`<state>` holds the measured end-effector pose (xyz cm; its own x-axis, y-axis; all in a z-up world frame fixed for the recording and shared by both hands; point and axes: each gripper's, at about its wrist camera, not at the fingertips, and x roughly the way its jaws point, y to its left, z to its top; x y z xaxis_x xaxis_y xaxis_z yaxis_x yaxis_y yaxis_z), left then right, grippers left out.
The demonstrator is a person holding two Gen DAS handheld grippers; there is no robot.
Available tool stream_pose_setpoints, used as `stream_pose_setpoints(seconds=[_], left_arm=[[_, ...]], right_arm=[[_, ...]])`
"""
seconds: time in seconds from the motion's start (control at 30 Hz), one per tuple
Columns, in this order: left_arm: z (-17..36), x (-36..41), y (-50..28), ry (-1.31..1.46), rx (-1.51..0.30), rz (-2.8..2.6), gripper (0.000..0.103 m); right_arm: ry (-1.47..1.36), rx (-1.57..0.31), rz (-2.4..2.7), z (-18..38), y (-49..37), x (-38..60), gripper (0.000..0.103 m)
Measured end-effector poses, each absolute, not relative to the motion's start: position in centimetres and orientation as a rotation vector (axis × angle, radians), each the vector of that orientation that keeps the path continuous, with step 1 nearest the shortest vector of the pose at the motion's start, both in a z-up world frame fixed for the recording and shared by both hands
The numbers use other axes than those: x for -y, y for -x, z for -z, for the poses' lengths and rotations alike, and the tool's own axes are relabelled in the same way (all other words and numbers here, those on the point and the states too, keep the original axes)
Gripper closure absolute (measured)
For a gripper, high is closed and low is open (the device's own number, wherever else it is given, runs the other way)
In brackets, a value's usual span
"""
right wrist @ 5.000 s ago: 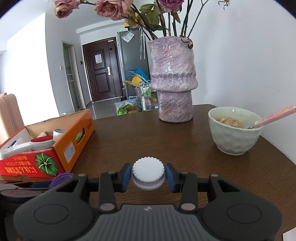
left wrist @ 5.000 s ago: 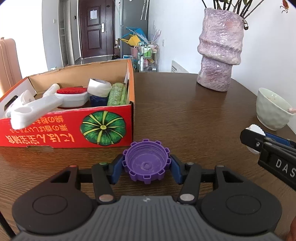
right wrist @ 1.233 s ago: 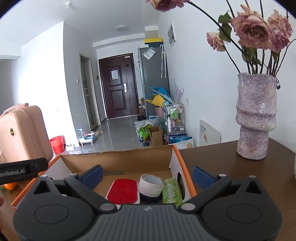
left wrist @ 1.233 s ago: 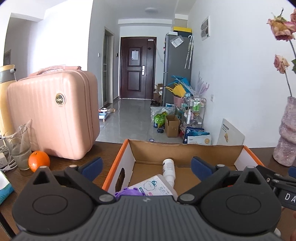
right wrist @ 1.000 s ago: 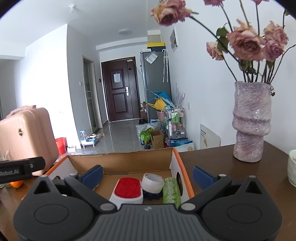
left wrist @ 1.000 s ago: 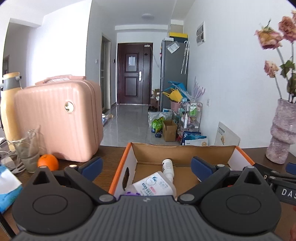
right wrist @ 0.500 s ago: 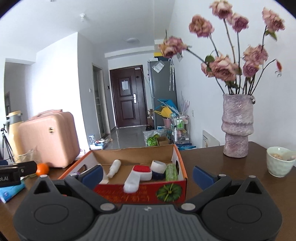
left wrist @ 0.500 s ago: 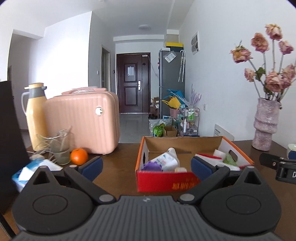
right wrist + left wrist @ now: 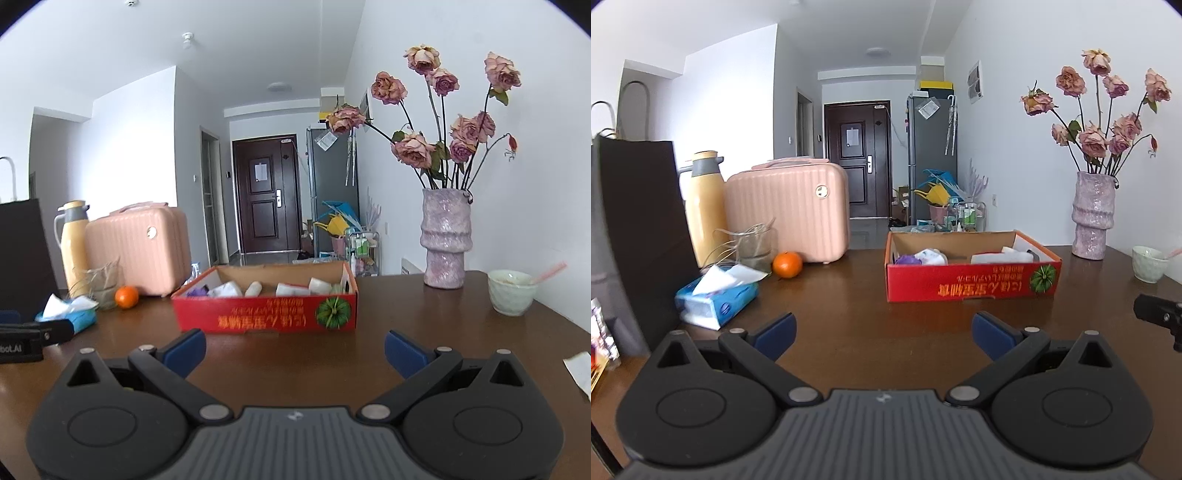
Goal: Organize rigid objects
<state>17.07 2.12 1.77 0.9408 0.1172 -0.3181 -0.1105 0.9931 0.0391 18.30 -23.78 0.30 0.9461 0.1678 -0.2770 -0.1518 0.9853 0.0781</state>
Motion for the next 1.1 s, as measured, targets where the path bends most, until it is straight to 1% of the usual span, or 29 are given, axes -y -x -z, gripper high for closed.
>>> stream_pose_setpoints(seconds=[0.17,0.33,1.1], left_arm=[[-1.5,-2.0,-14.0,-0.014,-0.317,-0.118,0.0],[-1.5,-1.9,-12.7,-0.011,-0.313,-0.117,0.0],[-1.4,-1.8,-11.7,-0.014,-0.306,-0.114,0.0]], right_arm=[[-0.058,-0.291,-0.17,0.3,-15.4,23.7,0.0],[-0.058,-0.278,-0.169,0.2,-13.8,23.7,0.0],[-0.042,-0.257,-0.173,-0.2,-12.6,23.3,0.0]])
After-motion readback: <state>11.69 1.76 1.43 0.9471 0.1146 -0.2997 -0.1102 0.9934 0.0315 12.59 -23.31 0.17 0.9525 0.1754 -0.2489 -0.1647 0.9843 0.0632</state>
